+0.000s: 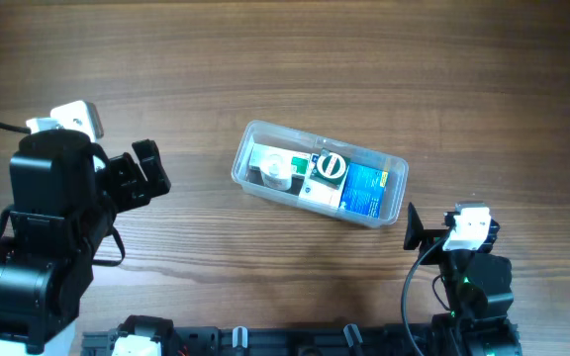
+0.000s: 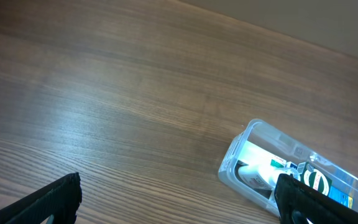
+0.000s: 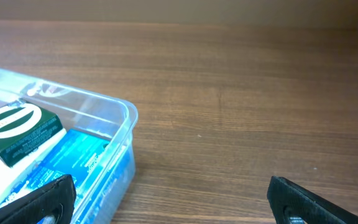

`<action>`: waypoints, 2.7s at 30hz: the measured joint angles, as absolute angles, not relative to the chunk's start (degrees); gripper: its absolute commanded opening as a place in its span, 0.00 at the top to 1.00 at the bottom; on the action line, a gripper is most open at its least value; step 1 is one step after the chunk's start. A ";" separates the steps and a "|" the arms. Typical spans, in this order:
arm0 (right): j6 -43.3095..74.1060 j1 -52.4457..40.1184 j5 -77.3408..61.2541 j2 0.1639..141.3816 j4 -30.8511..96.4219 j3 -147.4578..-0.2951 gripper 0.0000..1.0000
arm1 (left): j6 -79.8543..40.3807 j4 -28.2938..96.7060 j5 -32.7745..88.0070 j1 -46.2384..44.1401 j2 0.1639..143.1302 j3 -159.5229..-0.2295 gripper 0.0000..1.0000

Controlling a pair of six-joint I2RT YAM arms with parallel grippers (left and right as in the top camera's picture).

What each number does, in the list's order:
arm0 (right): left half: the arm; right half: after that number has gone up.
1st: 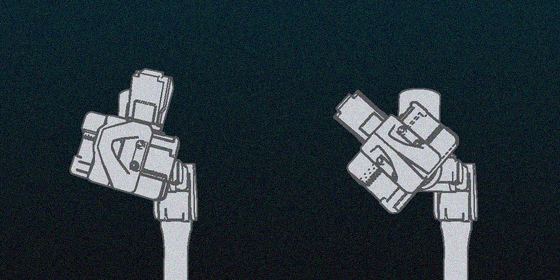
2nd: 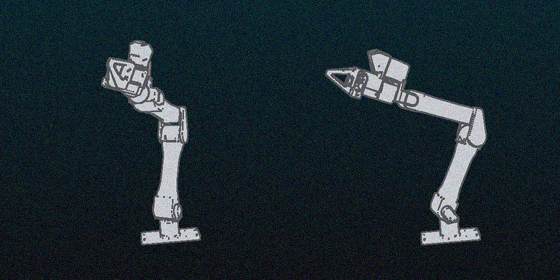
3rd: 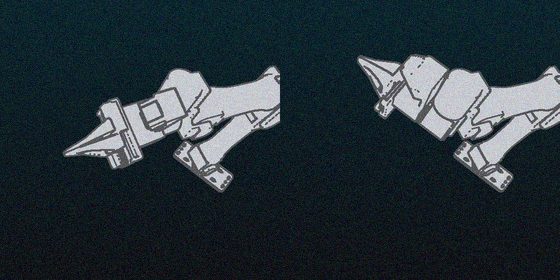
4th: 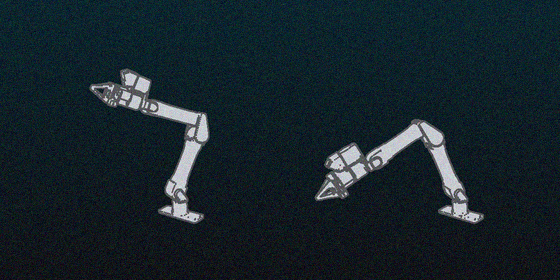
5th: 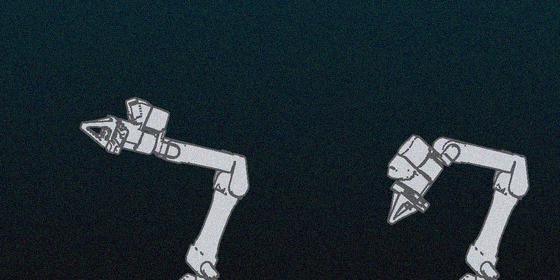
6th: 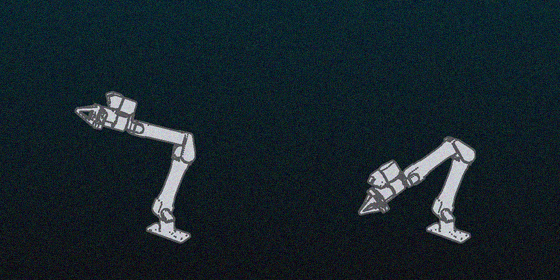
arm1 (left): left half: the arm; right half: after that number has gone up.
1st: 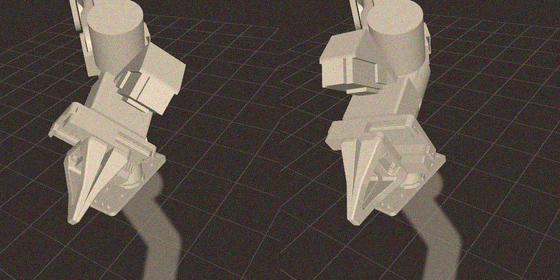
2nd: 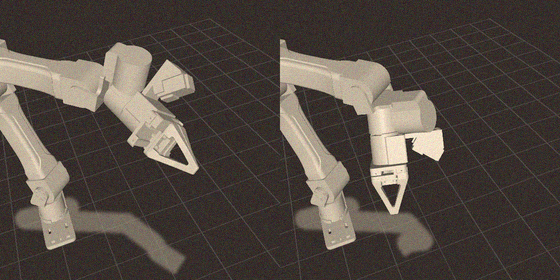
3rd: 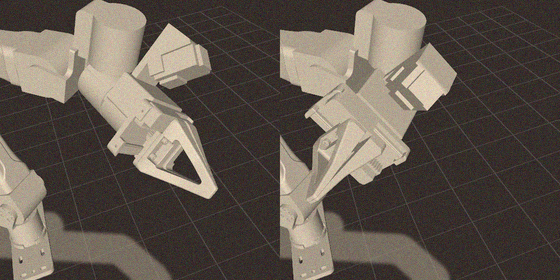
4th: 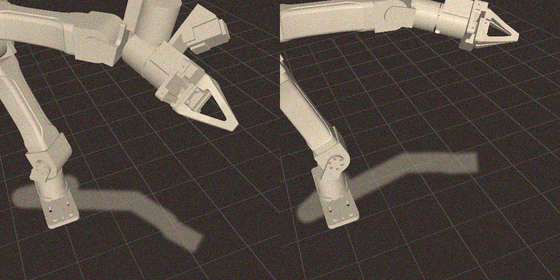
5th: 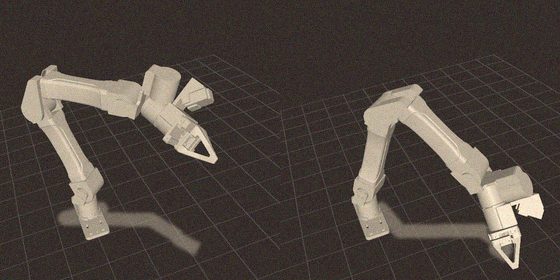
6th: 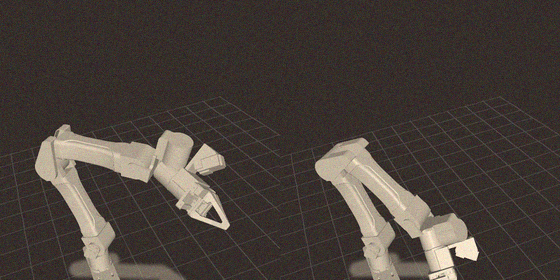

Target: Pack container

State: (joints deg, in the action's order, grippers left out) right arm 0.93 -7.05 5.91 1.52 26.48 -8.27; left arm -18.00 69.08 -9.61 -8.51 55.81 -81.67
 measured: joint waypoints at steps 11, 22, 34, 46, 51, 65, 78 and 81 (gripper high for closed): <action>1.91 -7.05 5.34 1.15 25.85 -8.27 0.00 | -18.00 69.08 -9.61 -8.51 55.81 -81.67 0.00; 1.91 -7.05 5.34 1.15 25.85 -8.27 0.00 | -18.00 69.08 -9.61 -8.51 55.81 -81.67 0.00; 1.91 -7.05 5.34 1.15 25.85 -8.27 0.00 | -18.00 69.08 -9.61 -8.51 55.81 -81.67 0.00; 1.91 -7.05 5.32 1.15 25.80 -8.27 0.00 | -16.95 56.36 -5.69 -3.77 47.59 -72.40 0.00; 1.93 -7.05 5.30 1.08 25.67 -8.27 0.00 | -15.33 43.92 0.82 -0.34 38.04 -56.36 0.00; 2.11 -7.05 5.08 0.99 25.69 -8.27 0.00 | -14.85 33.30 8.49 3.95 9.78 -23.81 0.00; 2.13 -7.05 5.06 0.99 25.65 -8.27 0.00 | -14.83 30.76 9.76 0.69 0.84 -11.57 0.00; 2.13 -7.05 5.06 0.99 25.67 -8.27 0.00 | -14.83 30.72 9.76 -0.64 0.82 -10.61 0.00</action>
State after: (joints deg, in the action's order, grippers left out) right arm 2.13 -7.05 5.06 0.99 25.67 -8.27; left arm -14.83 30.72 9.76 -0.64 0.82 -10.61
